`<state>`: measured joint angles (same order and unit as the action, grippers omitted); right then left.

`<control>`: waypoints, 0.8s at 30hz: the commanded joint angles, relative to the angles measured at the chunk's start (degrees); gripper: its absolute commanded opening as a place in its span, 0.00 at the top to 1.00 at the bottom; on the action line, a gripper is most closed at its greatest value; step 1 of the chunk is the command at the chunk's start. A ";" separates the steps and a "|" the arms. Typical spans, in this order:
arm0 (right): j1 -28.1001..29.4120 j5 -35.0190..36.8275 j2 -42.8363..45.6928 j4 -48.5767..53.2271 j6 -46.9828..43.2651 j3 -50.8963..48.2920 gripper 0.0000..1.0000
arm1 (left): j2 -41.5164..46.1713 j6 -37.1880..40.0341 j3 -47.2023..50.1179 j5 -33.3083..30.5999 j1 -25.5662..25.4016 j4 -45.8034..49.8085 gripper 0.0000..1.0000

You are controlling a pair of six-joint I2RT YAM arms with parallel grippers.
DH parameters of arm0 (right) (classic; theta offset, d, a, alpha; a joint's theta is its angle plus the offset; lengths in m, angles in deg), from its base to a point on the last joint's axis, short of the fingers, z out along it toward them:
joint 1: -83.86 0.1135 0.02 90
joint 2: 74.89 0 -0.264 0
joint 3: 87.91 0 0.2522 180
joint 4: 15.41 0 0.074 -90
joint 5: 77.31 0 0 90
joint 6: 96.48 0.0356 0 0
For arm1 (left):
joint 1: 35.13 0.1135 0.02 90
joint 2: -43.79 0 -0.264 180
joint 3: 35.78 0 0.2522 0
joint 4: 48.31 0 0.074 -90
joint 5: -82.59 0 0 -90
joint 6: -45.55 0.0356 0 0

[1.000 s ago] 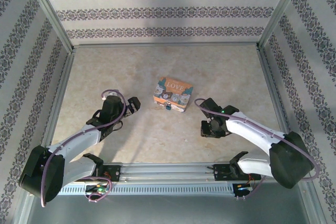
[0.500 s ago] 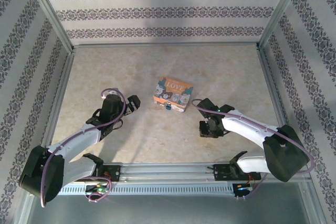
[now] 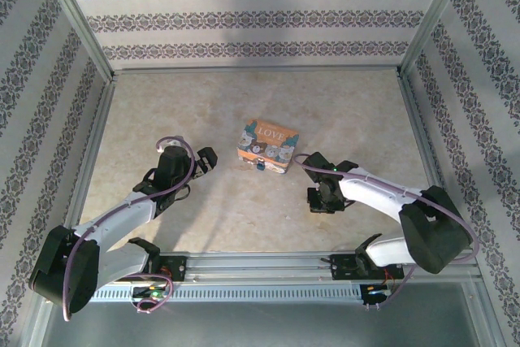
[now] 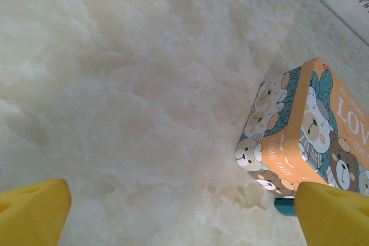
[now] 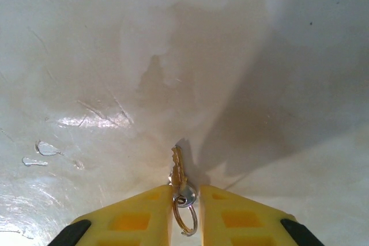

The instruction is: Unlock a padlock with a key

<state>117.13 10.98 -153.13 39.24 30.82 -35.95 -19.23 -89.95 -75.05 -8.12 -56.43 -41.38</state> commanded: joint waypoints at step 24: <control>1.61 1.23 -0.21 -0.94 -1.21 0.75 1.00 | 3.71 1.06 -3.03 -1.89 0.03 3.81 0.01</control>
<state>117.88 10.95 -155.31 39.06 30.62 -34.18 -17.55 -89.90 -75.75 -9.19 -56.43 -39.76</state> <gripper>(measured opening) 0.051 0.994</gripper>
